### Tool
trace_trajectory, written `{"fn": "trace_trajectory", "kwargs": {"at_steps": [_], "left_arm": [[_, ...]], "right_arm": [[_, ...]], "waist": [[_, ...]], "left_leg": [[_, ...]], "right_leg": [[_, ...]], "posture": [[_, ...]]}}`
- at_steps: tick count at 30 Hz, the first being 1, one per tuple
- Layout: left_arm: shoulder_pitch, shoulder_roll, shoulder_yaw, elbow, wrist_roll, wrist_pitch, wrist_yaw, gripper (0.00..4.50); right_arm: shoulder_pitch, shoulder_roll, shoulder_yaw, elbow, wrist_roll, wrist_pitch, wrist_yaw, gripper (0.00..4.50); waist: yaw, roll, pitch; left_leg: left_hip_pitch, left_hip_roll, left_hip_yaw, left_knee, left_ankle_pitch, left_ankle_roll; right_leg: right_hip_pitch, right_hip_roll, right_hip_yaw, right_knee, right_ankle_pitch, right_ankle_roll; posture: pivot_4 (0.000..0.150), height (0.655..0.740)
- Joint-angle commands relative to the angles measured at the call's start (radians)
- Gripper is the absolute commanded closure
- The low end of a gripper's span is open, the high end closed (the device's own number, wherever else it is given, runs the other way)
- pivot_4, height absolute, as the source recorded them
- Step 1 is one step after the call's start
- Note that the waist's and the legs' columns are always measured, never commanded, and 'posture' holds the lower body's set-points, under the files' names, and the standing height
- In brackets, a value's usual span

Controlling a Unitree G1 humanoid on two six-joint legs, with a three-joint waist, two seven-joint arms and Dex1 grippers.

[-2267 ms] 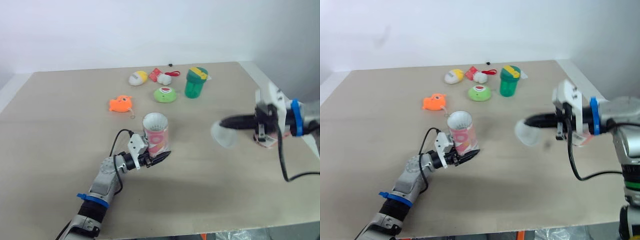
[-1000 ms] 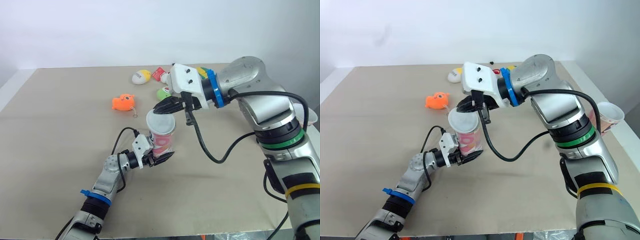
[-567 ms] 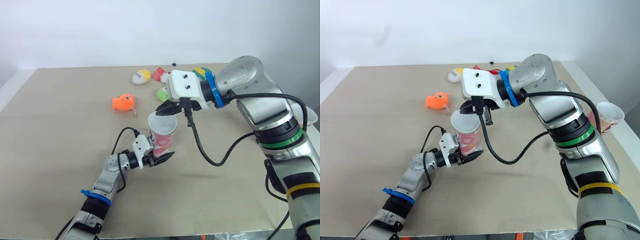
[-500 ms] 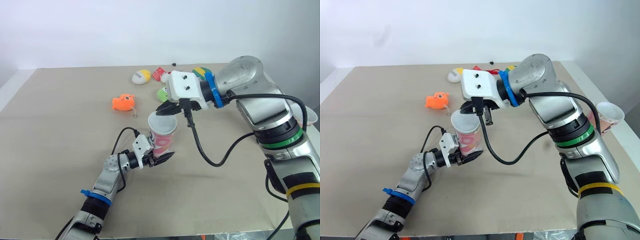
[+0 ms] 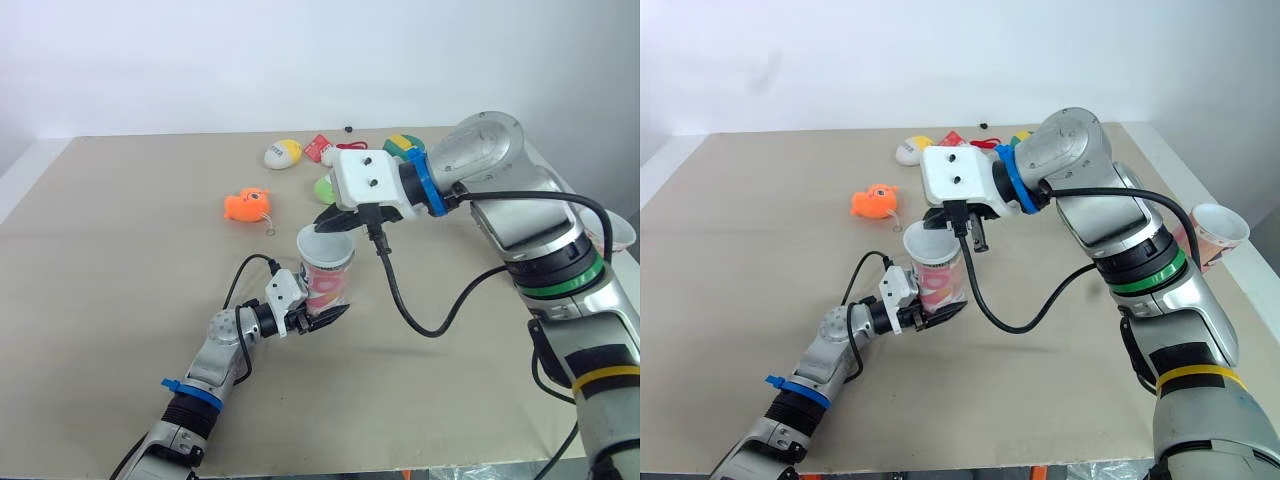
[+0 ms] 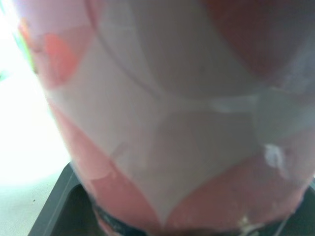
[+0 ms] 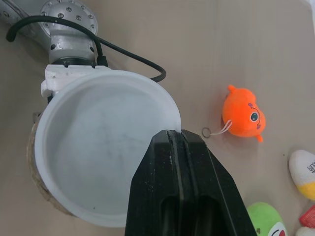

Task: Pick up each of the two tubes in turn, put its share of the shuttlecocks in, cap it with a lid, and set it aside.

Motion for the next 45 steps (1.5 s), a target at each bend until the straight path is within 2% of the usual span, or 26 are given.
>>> {"fn": "trace_trajectory", "kwargs": {"at_steps": [1, 12, 23, 45], "left_arm": [[0.017, 0.005, -0.013, 0.040, 0.012, 0.019, 0.003, 1.51], [0.017, 0.001, -0.016, 0.044, 0.012, 0.021, 0.003, 1.51], [0.018, -0.002, -0.018, 0.043, 0.012, 0.023, 0.004, 1.51], [0.023, -0.001, -0.020, 0.037, 0.011, 0.030, 0.002, 1.51]], "right_arm": [[-0.020, -0.015, -0.004, -0.015, -0.021, -0.012, 0.018, 4.47], [-0.009, -0.015, 0.000, -0.020, -0.046, -0.026, 0.035, 4.47], [0.011, 0.063, -0.024, -0.023, -0.003, -0.003, -0.003, 4.47], [0.072, 0.085, 0.028, -0.031, -0.088, -0.068, -0.041, 4.47]], "waist": [[0.000, 0.000, 0.000], [0.000, 0.000, 0.000], [-0.003, 0.000, 0.000], [-0.006, 0.000, 0.000]], "left_leg": [[0.000, 0.000, 0.000, 0.000, 0.000, 0.000], [0.000, 0.000, 0.000, 0.000, 0.000, 0.000], [0.000, 0.000, 0.000, 0.000, 0.000, 0.000], [0.003, 0.000, 0.000, -0.001, 0.000, 0.000]], "right_leg": [[0.000, 0.000, 0.000, 0.000, 0.000, 0.000], [0.000, 0.000, 0.000, 0.000, -0.001, -0.002], [0.000, 0.000, 0.000, 0.000, -0.002, -0.003], [0.000, 0.000, 0.000, 0.000, -0.002, -0.004]], "posture": [[0.150, 0.7400], [0.150, 0.7400], [0.150, 0.7400], [0.150, 0.7400]]}}
